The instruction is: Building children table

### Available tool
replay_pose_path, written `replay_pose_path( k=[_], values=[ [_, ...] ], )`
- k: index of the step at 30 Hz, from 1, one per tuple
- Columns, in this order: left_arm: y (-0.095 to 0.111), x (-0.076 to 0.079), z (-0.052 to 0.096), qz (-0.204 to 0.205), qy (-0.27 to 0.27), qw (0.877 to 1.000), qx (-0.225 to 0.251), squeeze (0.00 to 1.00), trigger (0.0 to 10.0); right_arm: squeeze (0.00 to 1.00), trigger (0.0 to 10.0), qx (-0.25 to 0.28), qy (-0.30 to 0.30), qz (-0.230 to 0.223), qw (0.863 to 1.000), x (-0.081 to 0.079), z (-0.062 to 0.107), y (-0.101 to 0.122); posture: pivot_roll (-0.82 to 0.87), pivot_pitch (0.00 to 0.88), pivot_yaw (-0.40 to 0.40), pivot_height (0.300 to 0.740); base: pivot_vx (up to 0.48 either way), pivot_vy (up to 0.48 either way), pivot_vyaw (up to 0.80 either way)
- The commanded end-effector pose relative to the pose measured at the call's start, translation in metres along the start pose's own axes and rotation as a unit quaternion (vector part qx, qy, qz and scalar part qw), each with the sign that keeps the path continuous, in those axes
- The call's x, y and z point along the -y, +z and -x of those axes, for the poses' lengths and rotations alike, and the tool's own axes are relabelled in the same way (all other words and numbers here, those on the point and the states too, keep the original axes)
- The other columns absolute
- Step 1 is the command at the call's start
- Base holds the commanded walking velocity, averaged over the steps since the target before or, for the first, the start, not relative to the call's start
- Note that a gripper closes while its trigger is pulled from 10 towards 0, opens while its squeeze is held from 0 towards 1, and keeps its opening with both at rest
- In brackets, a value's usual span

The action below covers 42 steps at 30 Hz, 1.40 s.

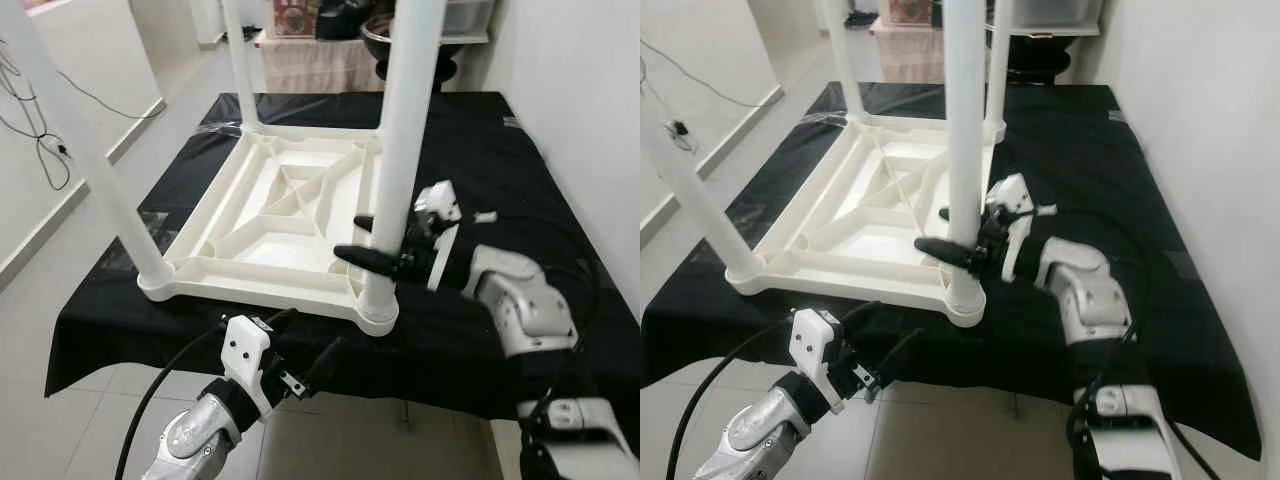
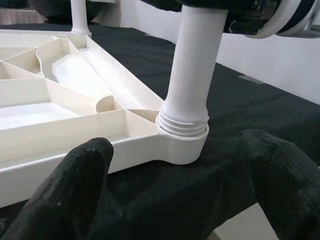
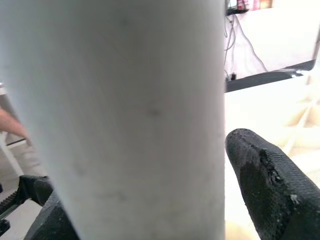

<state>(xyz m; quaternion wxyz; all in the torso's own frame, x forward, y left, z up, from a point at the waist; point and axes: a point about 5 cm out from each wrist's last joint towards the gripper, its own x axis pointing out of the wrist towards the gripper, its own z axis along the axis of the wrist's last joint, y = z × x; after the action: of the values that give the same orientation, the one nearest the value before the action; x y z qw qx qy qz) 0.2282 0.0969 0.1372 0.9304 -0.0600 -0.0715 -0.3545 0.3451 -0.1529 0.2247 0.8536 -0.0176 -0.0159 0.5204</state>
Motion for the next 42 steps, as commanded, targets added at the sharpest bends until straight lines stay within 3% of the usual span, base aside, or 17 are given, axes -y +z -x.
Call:
replay_pose_path(
  k=[1,2,3,18,20,21,22,23,24,26,29,32,36,37,40,41,42],
  values=[
    [-0.003,0.000,0.002,-0.002,0.003,1.000,-0.007,0.00,10.0,0.00,10.0,-0.005,0.016,-0.002,1.000,0.001,-0.002,-0.002,-0.02,0.104,0.006,0.740,0.000,0.000,0.00],
    [-0.003,0.000,0.002,-0.002,0.003,1.000,-0.007,0.00,10.0,0.00,10.0,-0.005,0.016,-0.002,1.000,0.001,-0.002,-0.002,-0.02,0.104,0.006,0.740,0.000,0.000,0.00],
    [-0.003,0.000,0.002,-0.002,0.004,1.000,-0.007,0.00,10.0,0.00,0.0,-0.007,0.031,-0.005,0.999,0.003,-0.001,-0.001,-0.03,0.113,0.003,0.740,0.000,0.000,0.00],
    [-0.002,0.001,0.003,0.002,0.004,1.000,-0.006,0.00,10.0,0.00,0.0,-0.016,0.045,-0.006,0.999,0.010,0.013,-0.009,-0.05,0.130,0.008,0.740,0.000,0.000,0.00],
    [-0.001,0.000,0.003,0.002,0.005,1.000,-0.006,0.00,10.0,0.00,0.0,-0.018,-0.017,0.000,1.000,0.013,0.020,-0.012,-0.06,0.139,0.008,0.740,0.000,0.000,0.00],
    [-0.001,-0.001,0.004,0.002,0.006,1.000,-0.005,0.00,10.0,0.00,0.0,-0.014,-0.098,-0.013,0.995,0.012,0.025,-0.019,-0.06,0.145,0.007,0.740,0.000,0.000,0.00],
    [0.000,-0.002,0.005,0.002,0.007,1.000,-0.006,0.00,10.0,0.00,0.0,-0.044,-0.275,-0.003,0.960,0.015,0.030,-0.035,-0.06,0.151,0.009,0.740,0.000,0.000,0.00],
    [0.000,-0.002,0.005,0.002,0.007,1.000,-0.006,0.00,10.0,0.00,0.0,-0.044,-0.275,-0.003,0.960,0.015,0.030,-0.035,-0.06,0.151,0.009,0.740,0.000,0.000,0.00],
    [0.000,-0.003,0.005,0.001,0.007,1.000,-0.006,0.00,10.0,0.00,0.0,-0.064,-0.398,0.009,0.915,0.015,0.037,-0.045,-0.06,0.151,0.011,0.740,0.000,0.000,0.00],
    [0.001,-0.004,0.005,0.001,0.006,1.000,-0.006,0.00,10.0,0.00,0.0,-0.080,-0.469,-0.003,0.880,-0.017,0.034,-0.072,-0.06,0.156,0.018,0.740,0.000,0.000,0.00],
    [0.001,-0.004,0.004,-0.001,0.004,1.000,-0.007,0.00,10.0,0.00,0.0,-0.092,-0.430,-0.015,0.898,-0.040,0.014,-0.088,-0.06,0.148,0.036,0.740,0.000,0.000,0.00],
    [0.001,-0.004,0.004,-0.002,0.000,1.000,-0.009,0.00,10.0,0.00,0.0,-0.085,-0.392,0.015,0.916,-0.040,-0.005,-0.079,-0.07,0.142,0.025,0.740,0.000,0.000,0.00],
    [0.000,-0.004,0.003,-0.001,-0.002,1.000,-0.009,0.00,10.0,0.00,0.0,-0.082,-0.377,0.023,0.922,-0.037,-0.012,-0.075,-0.07,0.140,0.021,0.740,0.000,0.000,0.00],
    [0.000,-0.004,0.002,-0.002,0.002,1.000,-0.007,0.00,10.0,0.00,10.0,-0.079,-0.369,0.025,0.926,-0.034,-0.019,-0.072,-0.06,0.137,0.019,0.740,0.000,0.000,0.00],
    [0.001,-0.005,0.003,-0.002,0.011,1.000,-0.005,0.00,10.0,0.00,10.0,-0.078,-0.352,0.018,0.933,-0.031,-0.025,-0.069,-0.05,0.136,0.017,0.740,0.000,0.000,0.00],
    [0.001,-0.005,0.003,-0.002,0.013,1.000,-0.004,0.00,10.0,0.74,10.0,-0.072,-0.346,0.018,0.935,-0.031,-0.026,-0.066,-0.06,0.134,0.016,0.740,0.000,0.000,0.00],
    [0.001,-0.005,0.003,-0.002,0.012,1.000,-0.004,0.00,10.0,1.00,10.0,-0.064,-0.346,0.014,0.936,-0.034,-0.027,-0.063,-0.06,0.134,0.017,0.740,0.000,0.000,0.00]
  ],
)
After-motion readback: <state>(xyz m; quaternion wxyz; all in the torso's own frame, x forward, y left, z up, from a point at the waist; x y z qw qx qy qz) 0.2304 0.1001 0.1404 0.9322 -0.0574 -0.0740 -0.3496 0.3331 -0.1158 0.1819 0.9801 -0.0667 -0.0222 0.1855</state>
